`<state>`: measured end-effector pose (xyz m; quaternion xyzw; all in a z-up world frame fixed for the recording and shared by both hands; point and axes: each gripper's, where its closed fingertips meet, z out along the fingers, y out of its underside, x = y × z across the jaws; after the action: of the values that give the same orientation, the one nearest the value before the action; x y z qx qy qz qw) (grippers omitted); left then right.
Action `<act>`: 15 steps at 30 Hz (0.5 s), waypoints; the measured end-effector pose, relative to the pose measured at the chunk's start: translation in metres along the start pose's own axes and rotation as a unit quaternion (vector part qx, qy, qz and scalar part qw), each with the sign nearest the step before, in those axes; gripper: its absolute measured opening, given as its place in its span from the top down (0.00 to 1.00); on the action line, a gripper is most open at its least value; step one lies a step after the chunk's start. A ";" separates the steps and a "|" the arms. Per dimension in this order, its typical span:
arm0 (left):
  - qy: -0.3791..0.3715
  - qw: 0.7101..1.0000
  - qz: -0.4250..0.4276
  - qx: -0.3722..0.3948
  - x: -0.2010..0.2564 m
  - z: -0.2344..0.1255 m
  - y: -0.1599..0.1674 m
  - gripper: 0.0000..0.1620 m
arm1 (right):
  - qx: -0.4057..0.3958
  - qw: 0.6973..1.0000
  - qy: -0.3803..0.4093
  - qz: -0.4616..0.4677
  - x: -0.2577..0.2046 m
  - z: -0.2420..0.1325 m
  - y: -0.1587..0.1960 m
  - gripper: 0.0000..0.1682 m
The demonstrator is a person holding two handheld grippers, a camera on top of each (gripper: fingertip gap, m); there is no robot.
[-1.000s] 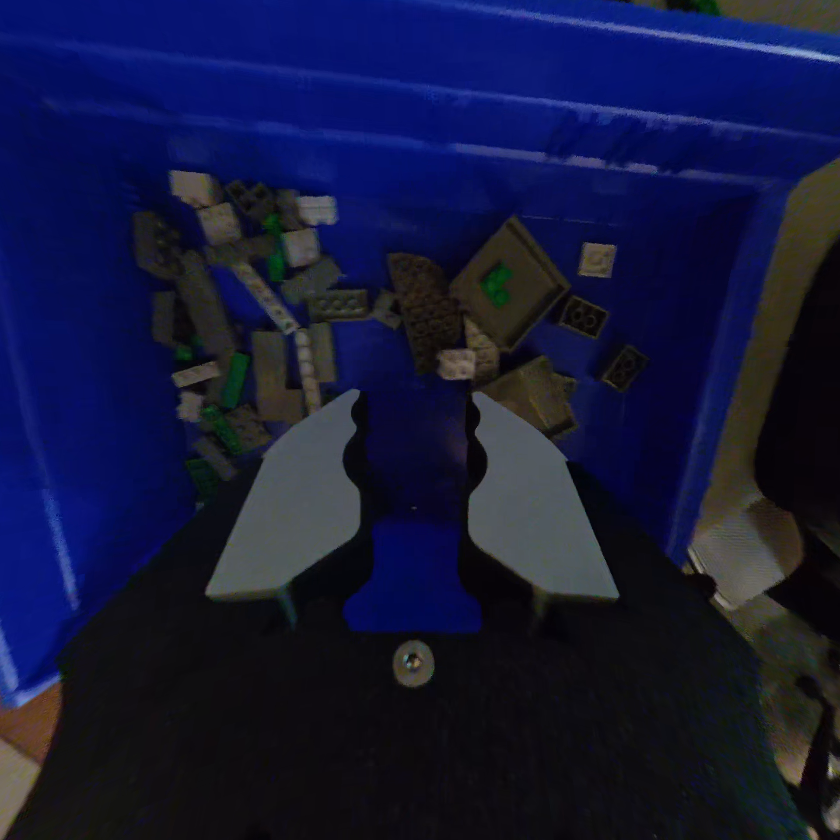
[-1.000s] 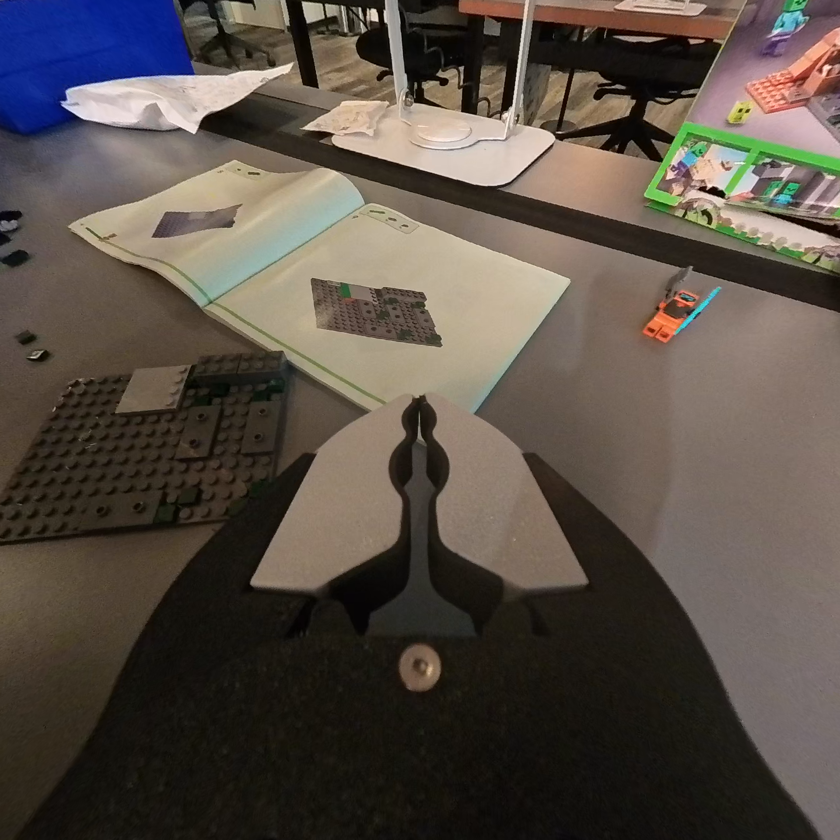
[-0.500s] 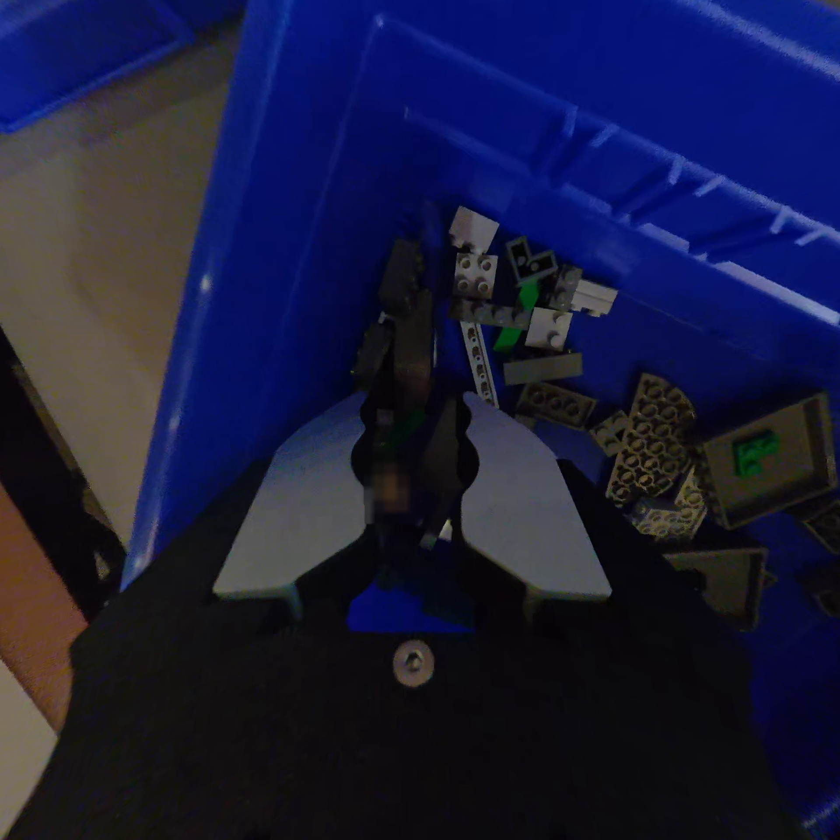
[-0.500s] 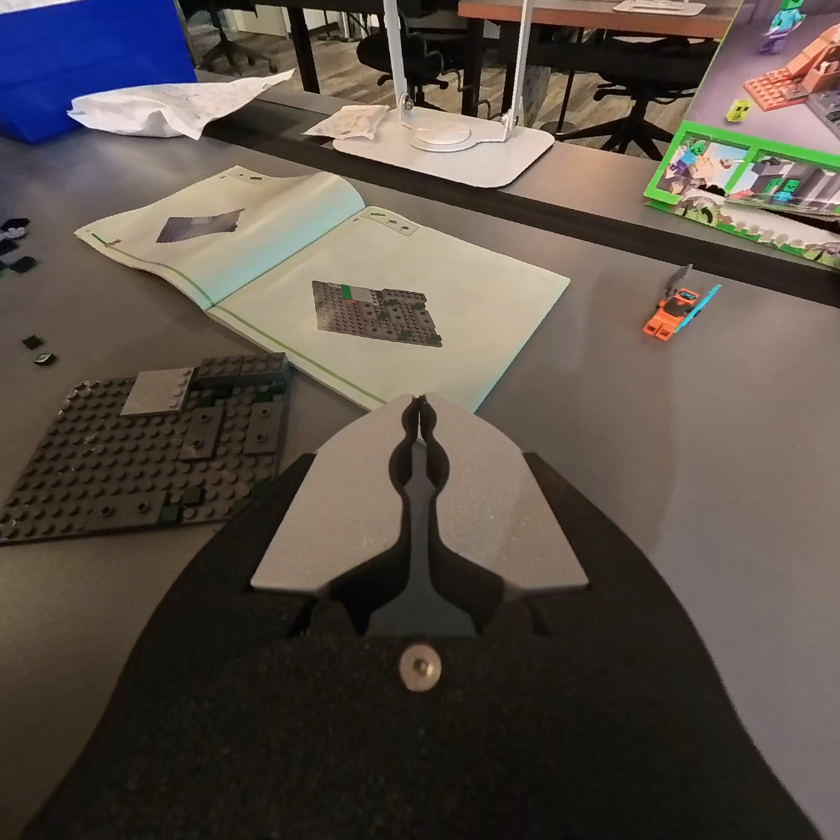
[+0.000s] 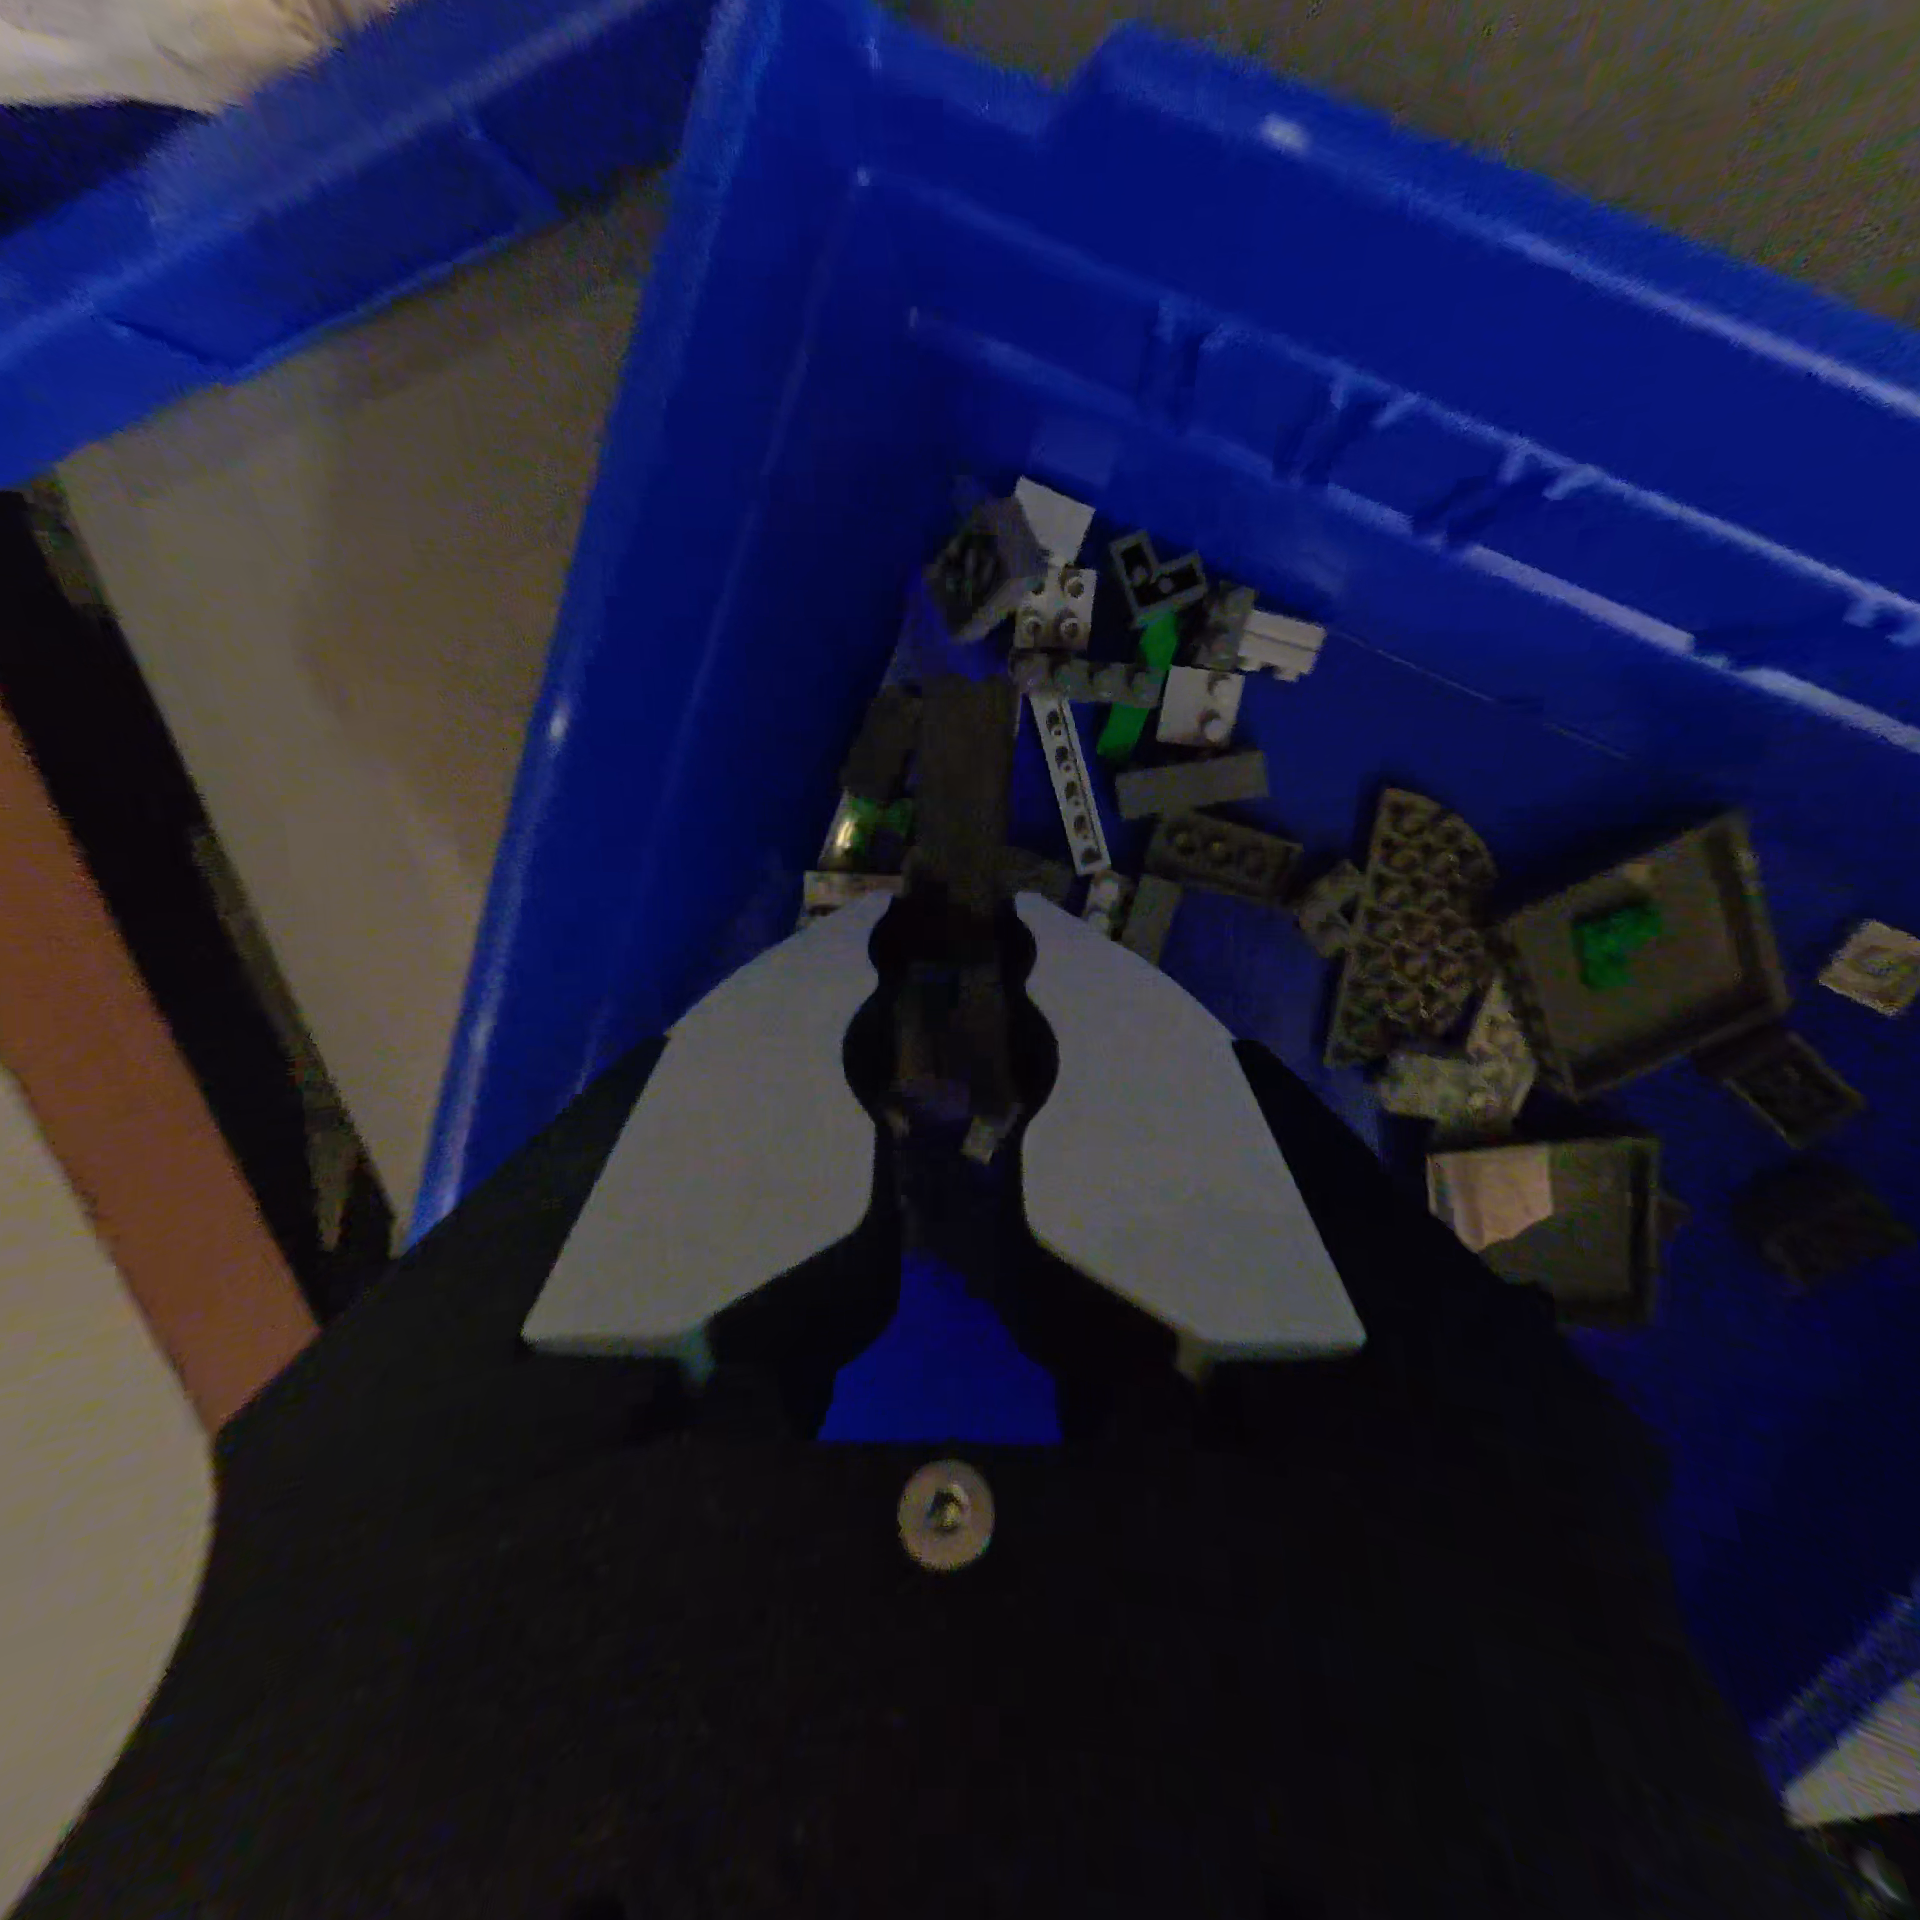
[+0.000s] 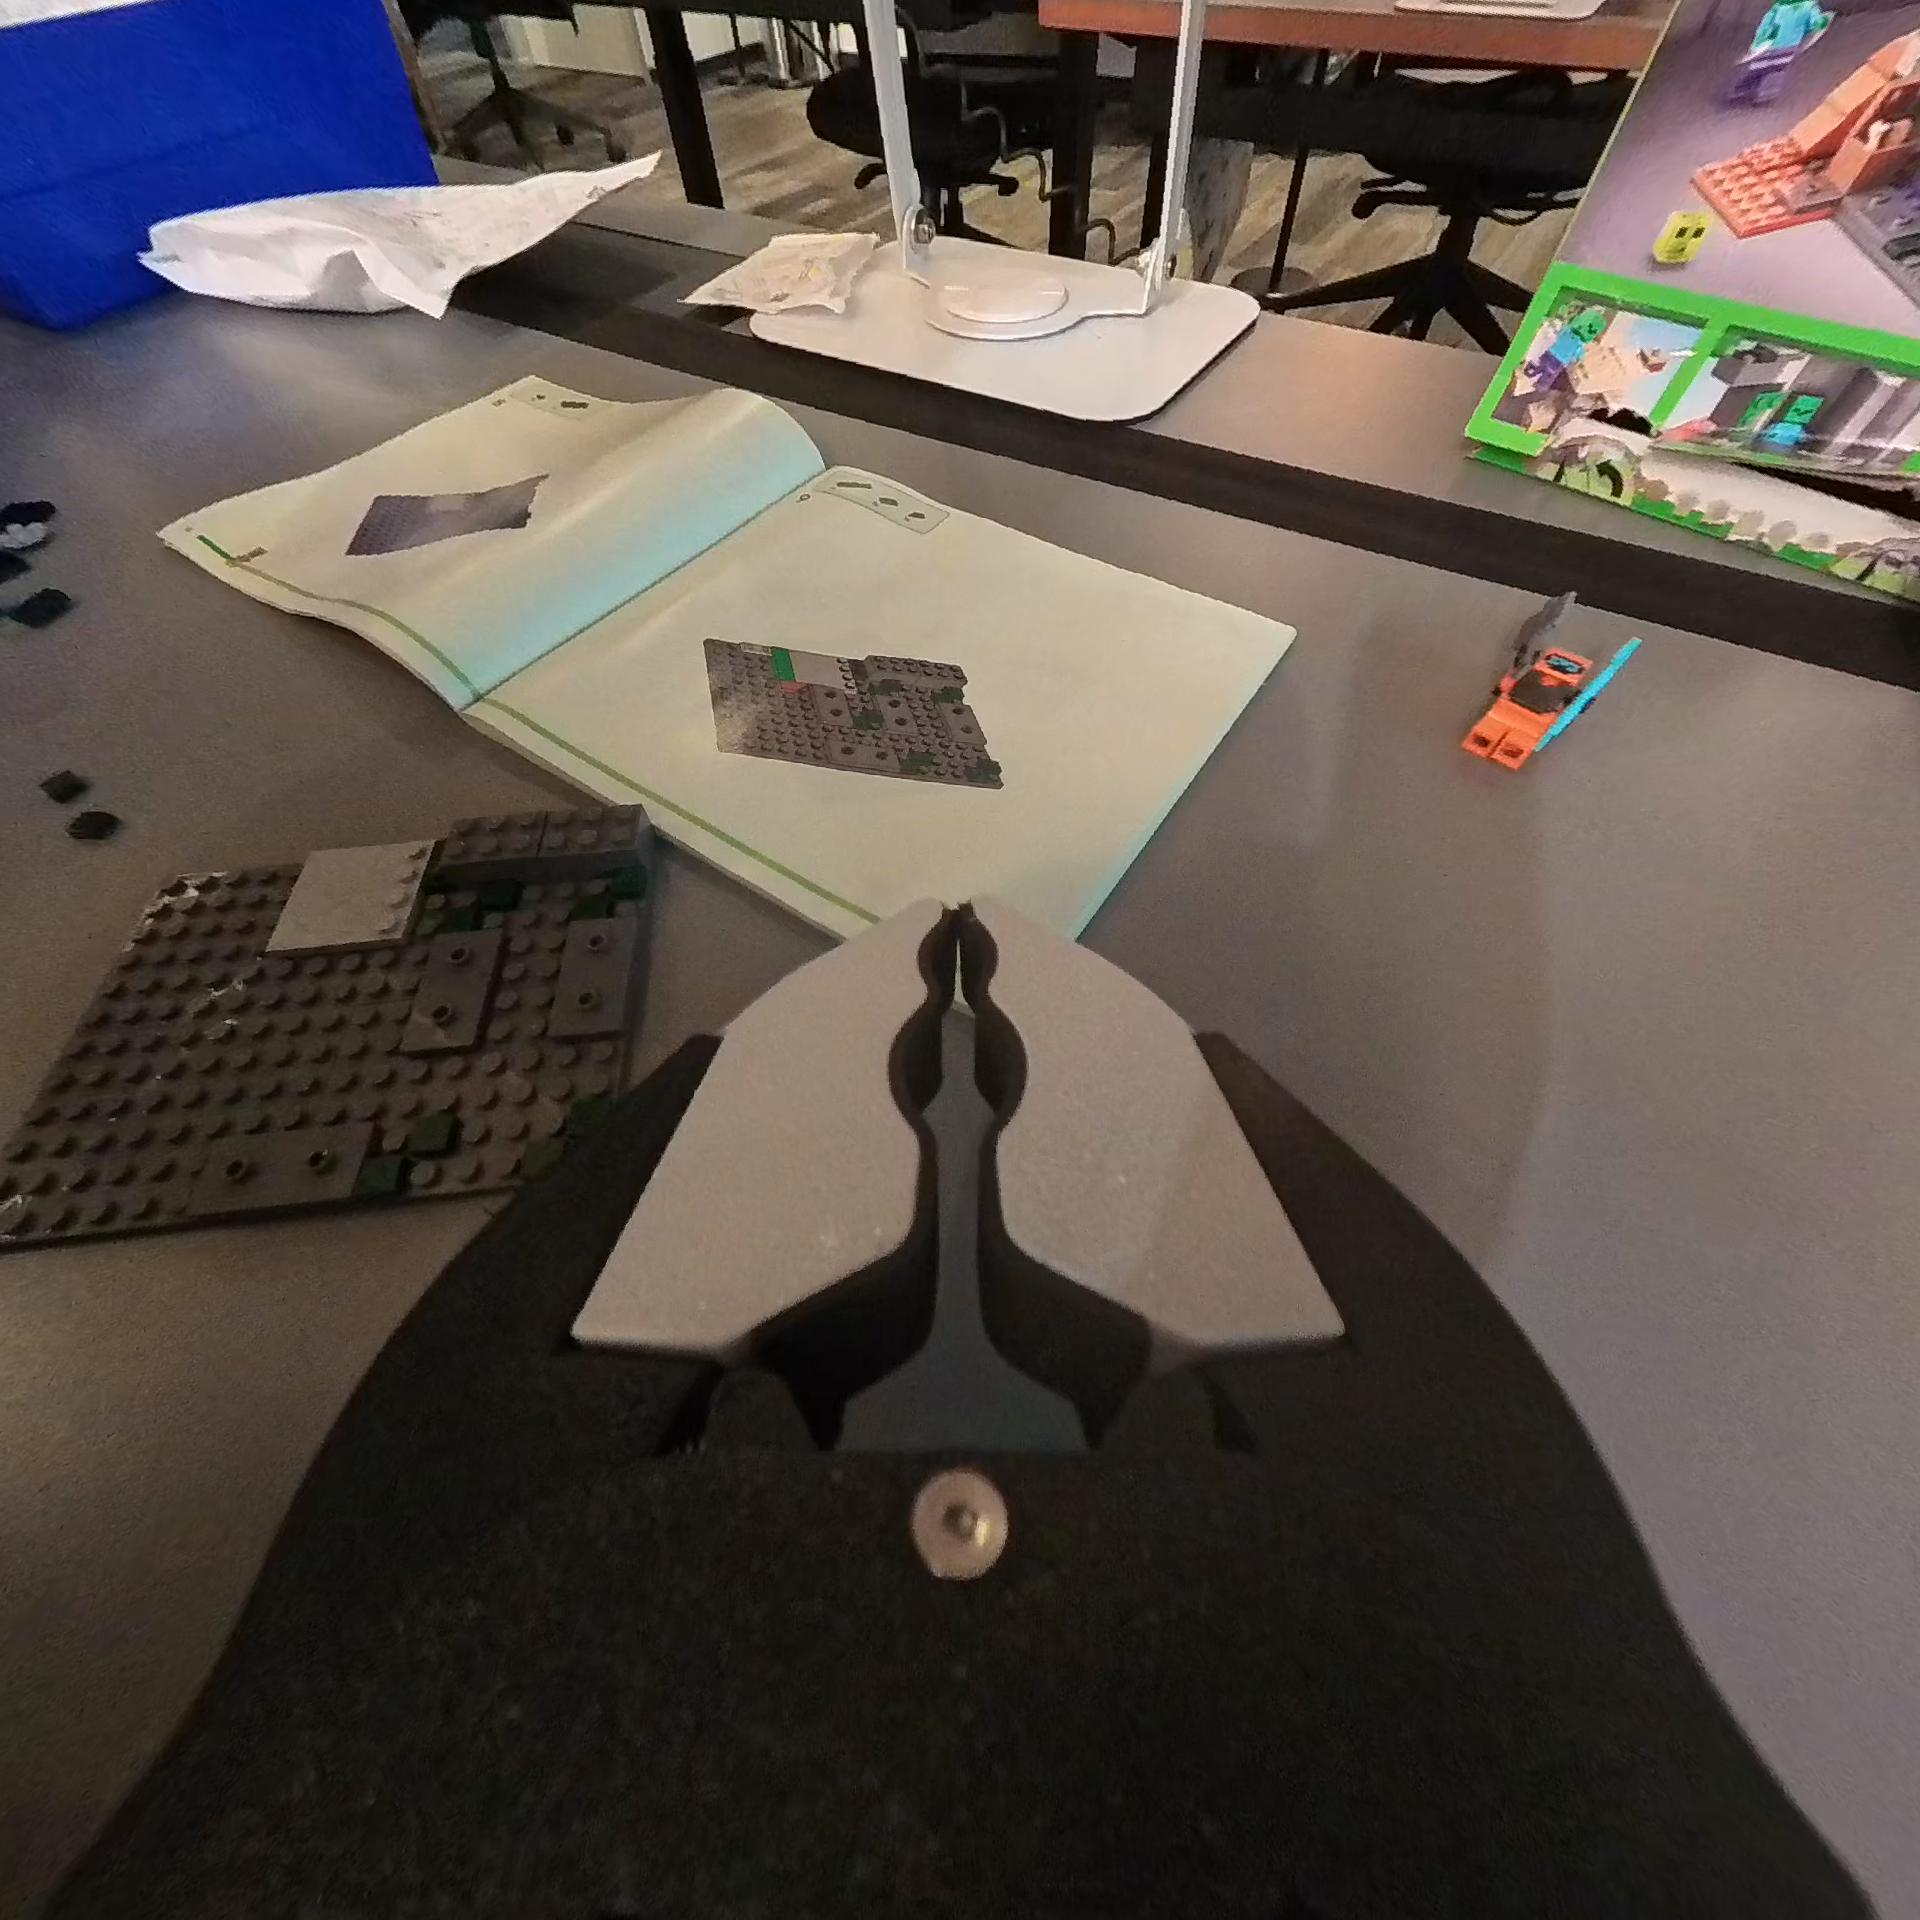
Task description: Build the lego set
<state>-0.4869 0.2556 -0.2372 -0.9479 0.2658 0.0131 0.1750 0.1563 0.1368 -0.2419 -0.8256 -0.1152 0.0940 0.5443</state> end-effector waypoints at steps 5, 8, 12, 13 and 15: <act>-0.011 0.999 0.016 0.037 0.004 -0.044 0.005 0.89 | -0.003 1.000 0.001 -0.006 -0.001 0.001 0.000 1.00; -0.010 0.999 0.032 0.042 0.015 -0.058 0.013 0.89 | -0.002 1.000 0.002 -0.008 -0.002 0.001 0.000 1.00; -0.005 0.998 0.053 0.040 0.030 -0.064 0.026 0.89 | -0.001 1.000 0.003 -0.013 -0.003 0.001 -0.001 1.00; 0.003 0.998 0.059 0.037 0.036 -0.064 0.030 0.89 | 0.001 1.000 0.003 -0.014 -0.003 0.001 -0.001 1.00; 0.010 0.997 0.068 0.028 0.045 -0.060 0.039 0.89 | 0.006 1.000 0.004 -0.019 -0.003 0.001 -0.003 1.00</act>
<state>-0.4723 0.1823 -0.1990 -0.9224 0.3320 0.0086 0.1973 0.1530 0.1375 -0.2394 -0.8201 -0.1279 0.0812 0.5518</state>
